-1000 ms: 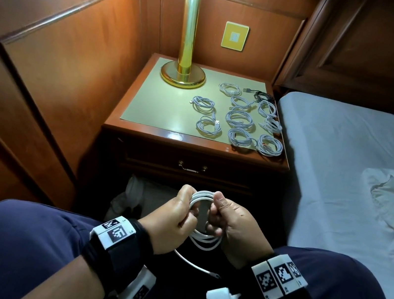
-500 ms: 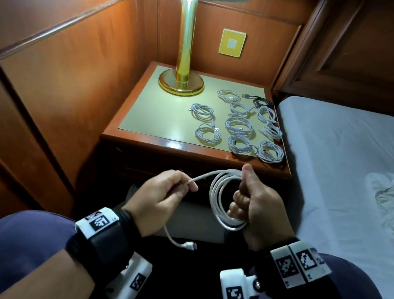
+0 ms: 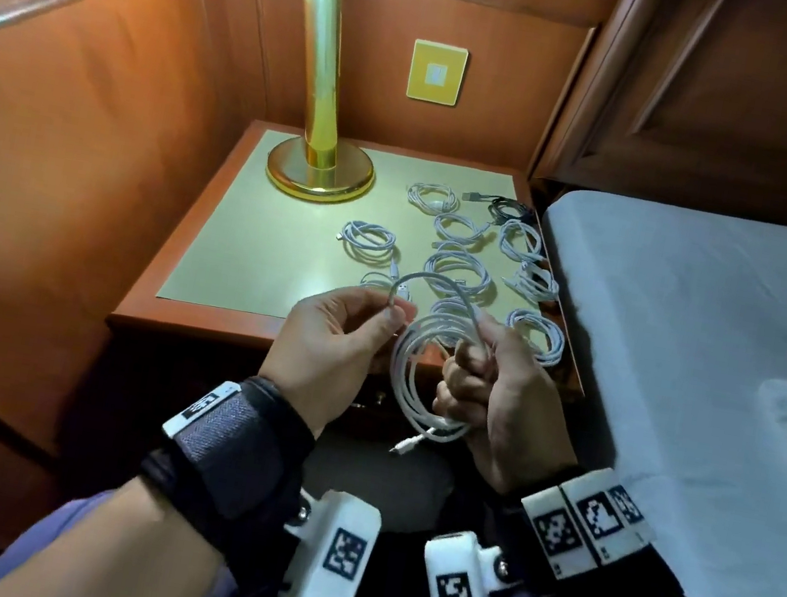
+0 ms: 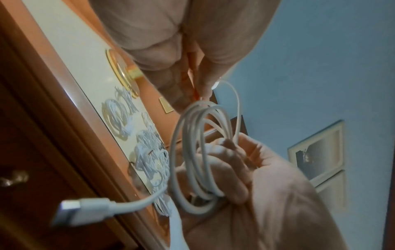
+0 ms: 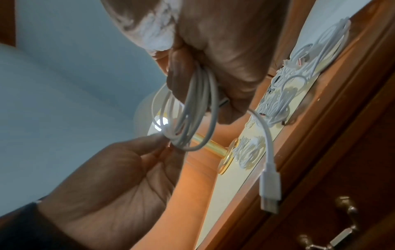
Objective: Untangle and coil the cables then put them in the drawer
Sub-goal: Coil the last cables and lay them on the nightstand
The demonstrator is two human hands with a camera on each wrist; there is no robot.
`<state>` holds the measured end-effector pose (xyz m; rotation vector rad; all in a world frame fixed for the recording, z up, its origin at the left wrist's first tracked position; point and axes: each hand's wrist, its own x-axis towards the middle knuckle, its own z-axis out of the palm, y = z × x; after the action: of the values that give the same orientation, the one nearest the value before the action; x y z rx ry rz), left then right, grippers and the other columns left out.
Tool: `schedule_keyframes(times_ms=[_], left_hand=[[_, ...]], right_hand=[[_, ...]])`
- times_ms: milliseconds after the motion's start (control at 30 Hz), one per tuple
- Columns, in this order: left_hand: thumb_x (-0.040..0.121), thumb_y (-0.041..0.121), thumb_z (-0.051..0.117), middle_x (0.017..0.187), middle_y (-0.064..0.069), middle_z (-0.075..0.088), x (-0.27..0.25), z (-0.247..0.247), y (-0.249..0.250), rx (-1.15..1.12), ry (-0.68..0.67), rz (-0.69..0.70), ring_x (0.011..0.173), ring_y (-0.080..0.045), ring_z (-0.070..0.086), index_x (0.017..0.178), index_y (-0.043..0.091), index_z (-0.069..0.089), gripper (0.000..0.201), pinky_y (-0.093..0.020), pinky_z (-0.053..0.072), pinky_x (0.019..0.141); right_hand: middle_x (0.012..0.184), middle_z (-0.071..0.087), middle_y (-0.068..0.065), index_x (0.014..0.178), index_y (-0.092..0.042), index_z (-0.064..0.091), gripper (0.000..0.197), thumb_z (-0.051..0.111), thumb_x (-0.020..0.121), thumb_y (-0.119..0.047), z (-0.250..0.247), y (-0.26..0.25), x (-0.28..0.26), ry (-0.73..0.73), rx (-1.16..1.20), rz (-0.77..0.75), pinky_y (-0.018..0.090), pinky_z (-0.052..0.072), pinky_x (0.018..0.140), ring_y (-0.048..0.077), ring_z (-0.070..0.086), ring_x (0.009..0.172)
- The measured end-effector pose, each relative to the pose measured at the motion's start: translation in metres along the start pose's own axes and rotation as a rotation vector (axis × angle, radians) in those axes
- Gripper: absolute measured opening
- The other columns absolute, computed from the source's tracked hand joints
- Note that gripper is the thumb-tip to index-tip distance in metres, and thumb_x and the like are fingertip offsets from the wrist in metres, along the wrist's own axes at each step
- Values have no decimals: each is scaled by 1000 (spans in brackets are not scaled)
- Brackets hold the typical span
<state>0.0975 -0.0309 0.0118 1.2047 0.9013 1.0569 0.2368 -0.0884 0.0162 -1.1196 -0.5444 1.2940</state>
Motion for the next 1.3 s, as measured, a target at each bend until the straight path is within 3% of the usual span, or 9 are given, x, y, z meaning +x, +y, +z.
schedule_keyframes(times_ms=[167, 333, 533, 667, 767, 900, 1033, 1167, 1300], left_hand=[[85, 28, 66, 97, -29, 70, 14, 19, -10, -120, -82, -141, 88, -40, 66, 97, 1, 70, 30, -46, 54, 81], [87, 5, 71, 79, -1, 70, 15, 36, -13, -119, -161, -100, 76, -11, 66, 105, 3, 60, 21, -23, 53, 72], [91, -2, 62, 83, -11, 69, 17, 46, -4, -235, -196, -80, 78, -18, 68, 116, -6, 56, 26, -25, 56, 72], [90, 9, 60, 92, -19, 65, 15, 47, 1, -375, -292, -129, 83, -23, 62, 124, -11, 54, 39, -32, 56, 79], [84, 11, 61, 80, -8, 65, 14, 42, 4, -351, -343, -151, 72, -19, 62, 120, -10, 53, 42, -26, 55, 70], [72, 6, 70, 83, -4, 65, 13, 31, 1, -106, -258, -86, 76, -14, 61, 107, 8, 60, 37, -23, 54, 70], [78, -4, 68, 91, -3, 62, 14, 25, -6, 218, -116, -33, 70, -12, 65, 108, 21, 62, 39, -36, 58, 68], [81, -7, 69, 83, -4, 63, 17, 12, -9, 304, 1, -1, 64, -22, 67, 105, 24, 67, 39, -39, 59, 68], [75, 0, 80, 75, -5, 75, 18, 1, -3, 366, -5, 9, 68, -26, 72, 80, 16, 76, 17, -31, 58, 64]], right_hand=[[60, 19, 3, 67, -20, 33, 43, 42, 105, -36, -21, 1, 18, 72, -122, -102, 27, 16, 46, 15, 17, 51], [55, 35, -2, 64, -18, 41, 48, 45, 101, -49, -39, -2, 20, 94, -273, -160, 23, 26, 46, 13, 31, 48], [53, 55, -14, 80, -16, 64, 54, 45, 89, -66, -43, -12, 28, 51, -547, -311, 24, 37, 55, 1, 52, 47], [82, 70, 21, 101, -2, 66, 95, 44, 72, -91, -38, -20, 37, 29, -611, -292, 51, 55, 64, 36, 64, 67], [94, 69, 28, 101, 3, 64, 78, 44, 87, -72, -31, -21, 37, 45, -662, -338, 47, 59, 74, 40, 68, 85], [61, 58, 2, 79, -5, 59, 50, 39, 99, -46, -20, -22, 36, 91, -748, -471, 28, 43, 56, 10, 52, 52], [54, 50, -5, 70, -20, 50, 41, 37, 94, -51, -16, -13, 41, 99, -796, -550, 20, 37, 50, 7, 47, 46], [63, 60, 6, 79, -11, 57, 49, 35, 94, -52, -17, -13, 45, 221, -785, -575, 30, 46, 58, 18, 57, 57], [49, 51, -11, 72, -19, 51, 45, 38, 101, -50, -26, -16, 56, 341, -617, -489, 40, 48, 59, 14, 51, 48]])
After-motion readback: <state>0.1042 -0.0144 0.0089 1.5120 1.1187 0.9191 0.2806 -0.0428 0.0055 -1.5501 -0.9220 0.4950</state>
